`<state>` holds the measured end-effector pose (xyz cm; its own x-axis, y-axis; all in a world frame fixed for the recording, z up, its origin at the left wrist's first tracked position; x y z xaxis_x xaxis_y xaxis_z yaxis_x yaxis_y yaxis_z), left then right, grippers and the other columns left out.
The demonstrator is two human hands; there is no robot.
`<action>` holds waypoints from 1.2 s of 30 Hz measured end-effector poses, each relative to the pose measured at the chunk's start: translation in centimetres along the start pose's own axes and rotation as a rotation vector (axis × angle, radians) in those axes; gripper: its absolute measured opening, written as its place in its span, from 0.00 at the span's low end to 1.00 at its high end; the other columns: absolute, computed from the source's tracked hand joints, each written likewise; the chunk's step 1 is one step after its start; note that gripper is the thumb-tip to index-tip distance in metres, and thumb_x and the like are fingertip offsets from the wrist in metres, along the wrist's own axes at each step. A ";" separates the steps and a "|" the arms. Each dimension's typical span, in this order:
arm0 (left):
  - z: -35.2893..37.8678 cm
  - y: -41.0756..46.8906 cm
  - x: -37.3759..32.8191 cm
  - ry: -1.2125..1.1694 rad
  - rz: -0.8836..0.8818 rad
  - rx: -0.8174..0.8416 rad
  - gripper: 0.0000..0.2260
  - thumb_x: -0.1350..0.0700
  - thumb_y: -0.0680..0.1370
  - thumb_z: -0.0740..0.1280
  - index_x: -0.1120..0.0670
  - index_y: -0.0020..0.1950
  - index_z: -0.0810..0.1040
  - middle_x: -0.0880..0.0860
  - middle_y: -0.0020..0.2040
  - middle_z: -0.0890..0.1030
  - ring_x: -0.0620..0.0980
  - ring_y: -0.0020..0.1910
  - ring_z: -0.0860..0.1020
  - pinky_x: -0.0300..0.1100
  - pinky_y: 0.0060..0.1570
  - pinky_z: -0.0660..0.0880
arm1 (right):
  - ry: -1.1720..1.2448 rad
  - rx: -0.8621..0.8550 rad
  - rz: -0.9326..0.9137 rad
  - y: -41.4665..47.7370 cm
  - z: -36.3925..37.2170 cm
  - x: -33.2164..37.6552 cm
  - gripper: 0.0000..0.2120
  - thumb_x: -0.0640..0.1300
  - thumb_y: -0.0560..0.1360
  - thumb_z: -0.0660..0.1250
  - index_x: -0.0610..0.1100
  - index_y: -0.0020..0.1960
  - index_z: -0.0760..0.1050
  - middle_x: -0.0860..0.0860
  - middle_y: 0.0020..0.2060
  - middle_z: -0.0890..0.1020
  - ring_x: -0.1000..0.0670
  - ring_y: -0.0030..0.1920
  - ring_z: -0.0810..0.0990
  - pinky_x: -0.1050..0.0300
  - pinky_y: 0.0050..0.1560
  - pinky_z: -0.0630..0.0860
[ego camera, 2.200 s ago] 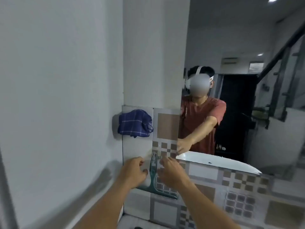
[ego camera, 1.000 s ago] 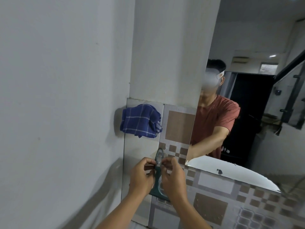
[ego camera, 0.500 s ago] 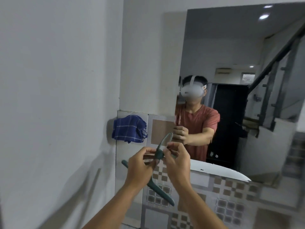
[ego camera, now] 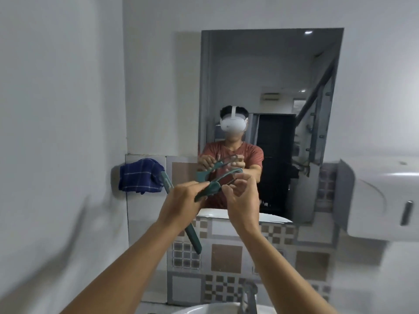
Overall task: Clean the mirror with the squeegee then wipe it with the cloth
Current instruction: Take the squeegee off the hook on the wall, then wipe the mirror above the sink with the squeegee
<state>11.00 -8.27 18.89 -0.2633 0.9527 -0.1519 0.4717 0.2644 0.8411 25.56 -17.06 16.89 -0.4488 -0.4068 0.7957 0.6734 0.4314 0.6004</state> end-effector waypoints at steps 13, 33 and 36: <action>-1.0 6.1 -6.2 0.050 0.263 0.052 0.15 0.65 0.75 0.73 0.58 0.61 0.82 0.55 0.51 0.85 0.53 0.46 0.83 0.48 0.48 0.82 | -0.913 0.201 -0.707 3.5 -2.8 7.6 0.22 0.48 0.73 0.75 0.45 0.65 0.78 0.47 0.56 0.81 0.42 0.57 0.76 0.39 0.63 0.75; 1.7 8.3 -5.1 0.116 0.340 -0.106 0.08 0.56 0.79 0.67 0.52 0.57 0.74 0.52 0.50 0.82 0.48 0.45 0.81 0.35 0.45 0.79 | -1.148 0.207 -0.961 13.4 0.1 15.1 0.17 0.51 0.79 0.59 0.46 0.65 0.71 0.47 0.50 0.80 0.42 0.45 0.81 0.46 0.43 0.79; 4.3 8.6 -3.0 0.160 0.269 -0.003 0.06 0.52 0.79 0.64 0.49 0.56 0.75 0.47 0.48 0.83 0.45 0.44 0.81 0.40 0.39 0.81 | -1.147 0.223 -0.919 16.3 0.8 17.1 0.20 0.51 0.82 0.59 0.54 0.74 0.68 0.49 0.51 0.77 0.46 0.47 0.79 0.48 0.45 0.79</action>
<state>19.47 -8.23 24.31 -0.2586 0.9527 0.1596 0.5399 0.0056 0.8417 28.44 -16.31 40.35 -0.9349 0.1969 -0.2953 -0.1493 0.5365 0.8306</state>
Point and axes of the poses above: each hand's wrist, its own y-axis towards the middle knuckle, its own z-axis out of the palm, x = y × z, the point moved 9 cm from there along y, towards the middle knuckle
